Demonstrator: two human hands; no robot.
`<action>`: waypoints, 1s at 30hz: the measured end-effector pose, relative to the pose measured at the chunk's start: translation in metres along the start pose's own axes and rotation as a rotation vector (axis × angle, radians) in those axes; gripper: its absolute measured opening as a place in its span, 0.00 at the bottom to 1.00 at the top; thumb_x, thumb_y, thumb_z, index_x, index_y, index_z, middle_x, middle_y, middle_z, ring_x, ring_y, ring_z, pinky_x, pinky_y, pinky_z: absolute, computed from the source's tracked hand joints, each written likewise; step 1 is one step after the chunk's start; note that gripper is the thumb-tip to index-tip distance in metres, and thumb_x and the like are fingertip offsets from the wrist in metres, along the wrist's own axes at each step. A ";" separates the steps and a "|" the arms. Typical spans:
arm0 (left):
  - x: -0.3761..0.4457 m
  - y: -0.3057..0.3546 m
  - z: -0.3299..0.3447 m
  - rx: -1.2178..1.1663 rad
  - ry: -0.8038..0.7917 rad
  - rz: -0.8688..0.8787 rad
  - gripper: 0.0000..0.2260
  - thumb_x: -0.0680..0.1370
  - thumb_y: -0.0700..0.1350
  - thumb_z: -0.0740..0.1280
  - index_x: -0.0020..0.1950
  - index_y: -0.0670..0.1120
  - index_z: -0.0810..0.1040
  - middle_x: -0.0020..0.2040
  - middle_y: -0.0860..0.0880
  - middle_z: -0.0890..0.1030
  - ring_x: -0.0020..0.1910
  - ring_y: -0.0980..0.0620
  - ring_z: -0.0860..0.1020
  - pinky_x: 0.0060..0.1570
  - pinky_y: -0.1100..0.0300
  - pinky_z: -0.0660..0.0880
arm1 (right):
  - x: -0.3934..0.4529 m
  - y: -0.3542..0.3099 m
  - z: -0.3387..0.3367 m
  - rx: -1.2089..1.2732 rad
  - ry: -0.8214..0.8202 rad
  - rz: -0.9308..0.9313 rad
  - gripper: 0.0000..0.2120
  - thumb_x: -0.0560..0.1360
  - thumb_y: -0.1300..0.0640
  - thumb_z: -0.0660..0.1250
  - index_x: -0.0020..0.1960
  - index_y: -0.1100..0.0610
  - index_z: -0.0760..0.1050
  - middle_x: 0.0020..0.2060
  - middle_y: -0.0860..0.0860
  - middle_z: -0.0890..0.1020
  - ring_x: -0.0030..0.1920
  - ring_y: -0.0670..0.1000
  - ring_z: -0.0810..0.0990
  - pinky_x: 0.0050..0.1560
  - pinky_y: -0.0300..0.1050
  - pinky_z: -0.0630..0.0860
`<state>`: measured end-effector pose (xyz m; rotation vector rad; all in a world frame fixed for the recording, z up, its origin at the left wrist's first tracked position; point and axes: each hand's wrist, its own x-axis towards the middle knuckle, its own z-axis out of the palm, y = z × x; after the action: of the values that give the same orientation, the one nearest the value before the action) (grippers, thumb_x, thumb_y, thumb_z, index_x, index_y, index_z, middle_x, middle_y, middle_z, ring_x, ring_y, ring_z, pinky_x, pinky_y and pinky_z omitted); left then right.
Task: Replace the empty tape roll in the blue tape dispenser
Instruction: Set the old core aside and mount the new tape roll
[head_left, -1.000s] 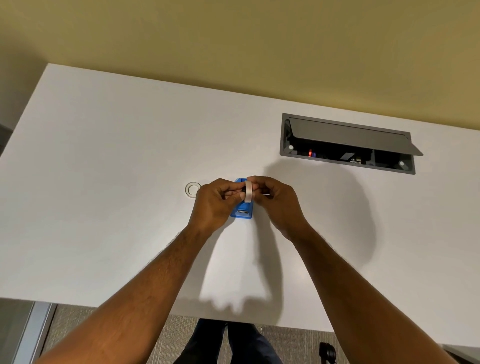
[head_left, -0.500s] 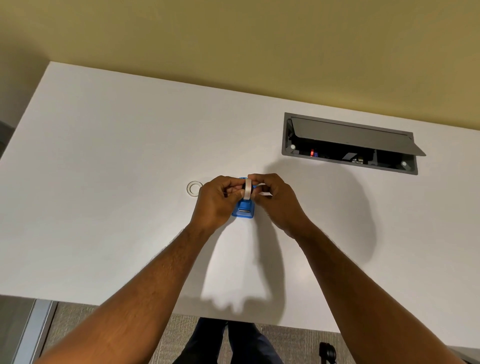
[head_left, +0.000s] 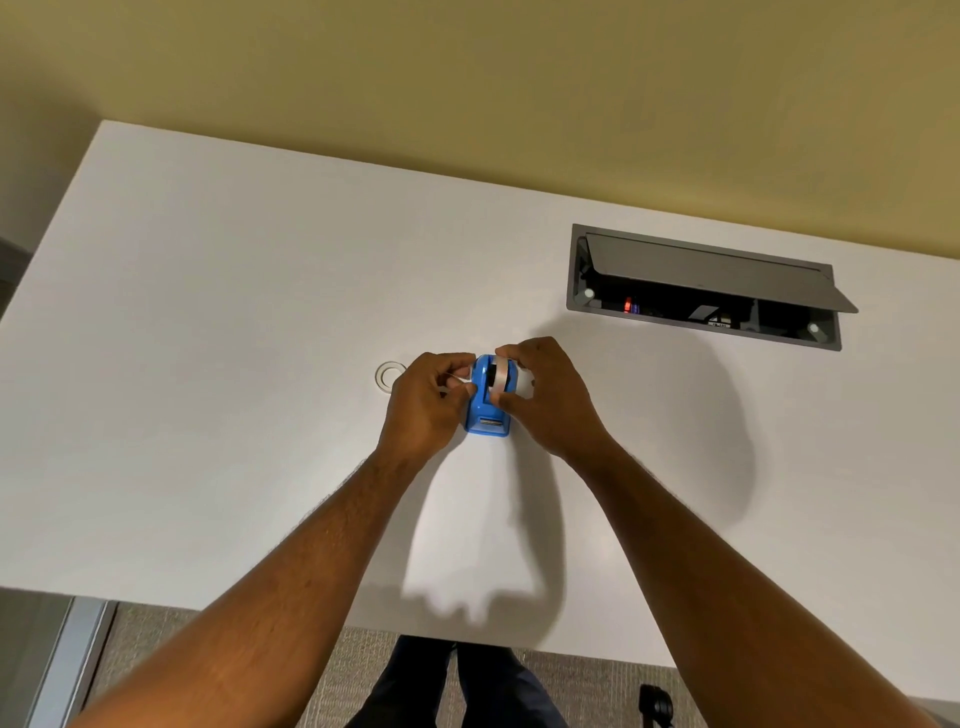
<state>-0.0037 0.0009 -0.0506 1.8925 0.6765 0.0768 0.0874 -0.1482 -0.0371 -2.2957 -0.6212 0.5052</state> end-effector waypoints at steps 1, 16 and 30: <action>0.000 0.000 0.001 0.004 -0.020 -0.026 0.13 0.79 0.38 0.69 0.63 0.48 0.82 0.58 0.48 0.83 0.56 0.50 0.82 0.60 0.51 0.80 | 0.000 0.001 0.001 0.002 -0.001 -0.002 0.20 0.71 0.58 0.74 0.61 0.56 0.75 0.53 0.51 0.77 0.52 0.48 0.74 0.56 0.38 0.69; 0.001 -0.002 0.006 -0.034 -0.071 -0.112 0.14 0.78 0.39 0.71 0.63 0.47 0.83 0.51 0.50 0.85 0.51 0.49 0.84 0.59 0.49 0.81 | 0.005 0.010 0.016 -0.017 0.029 0.015 0.20 0.72 0.57 0.73 0.63 0.55 0.75 0.56 0.52 0.78 0.55 0.50 0.76 0.57 0.37 0.68; 0.000 0.000 0.006 0.008 -0.059 -0.125 0.12 0.78 0.42 0.72 0.62 0.47 0.83 0.50 0.48 0.85 0.51 0.47 0.84 0.57 0.49 0.81 | -0.003 0.010 0.021 -0.011 0.055 -0.014 0.24 0.70 0.58 0.76 0.64 0.54 0.74 0.58 0.51 0.77 0.57 0.49 0.74 0.57 0.33 0.66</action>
<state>-0.0021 -0.0040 -0.0529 1.8487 0.7534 -0.0614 0.0772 -0.1452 -0.0579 -2.3064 -0.6145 0.4308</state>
